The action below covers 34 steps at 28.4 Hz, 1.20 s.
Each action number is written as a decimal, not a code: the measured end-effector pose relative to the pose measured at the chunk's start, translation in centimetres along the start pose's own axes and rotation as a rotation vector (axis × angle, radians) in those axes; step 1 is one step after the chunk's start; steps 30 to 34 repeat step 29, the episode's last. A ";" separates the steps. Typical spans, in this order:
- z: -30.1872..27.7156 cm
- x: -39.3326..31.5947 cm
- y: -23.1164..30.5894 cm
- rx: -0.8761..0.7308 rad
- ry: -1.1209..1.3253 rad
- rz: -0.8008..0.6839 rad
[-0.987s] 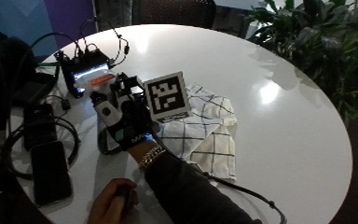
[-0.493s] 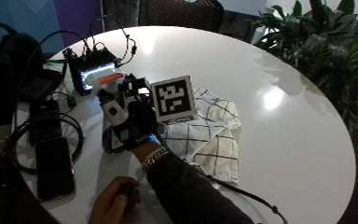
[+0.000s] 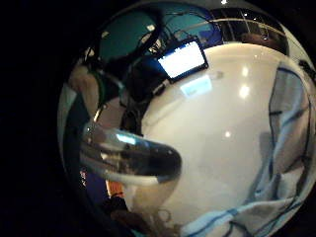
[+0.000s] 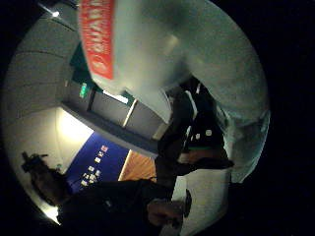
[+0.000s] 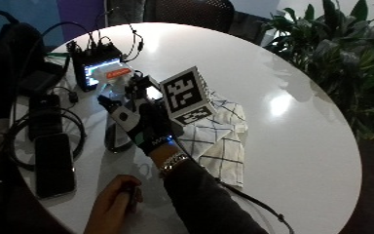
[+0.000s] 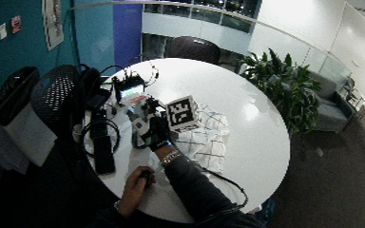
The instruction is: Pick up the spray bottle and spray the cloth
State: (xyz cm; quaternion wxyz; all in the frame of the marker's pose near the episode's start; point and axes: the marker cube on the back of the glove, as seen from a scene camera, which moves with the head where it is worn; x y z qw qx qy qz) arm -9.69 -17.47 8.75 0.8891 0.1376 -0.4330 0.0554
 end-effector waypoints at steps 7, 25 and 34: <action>-3.5 0.7 3.3 -0.160 0.196 0.089; -10.8 -0.7 12.5 -0.276 0.732 0.244; -11.1 -0.7 13.0 -0.264 0.751 0.244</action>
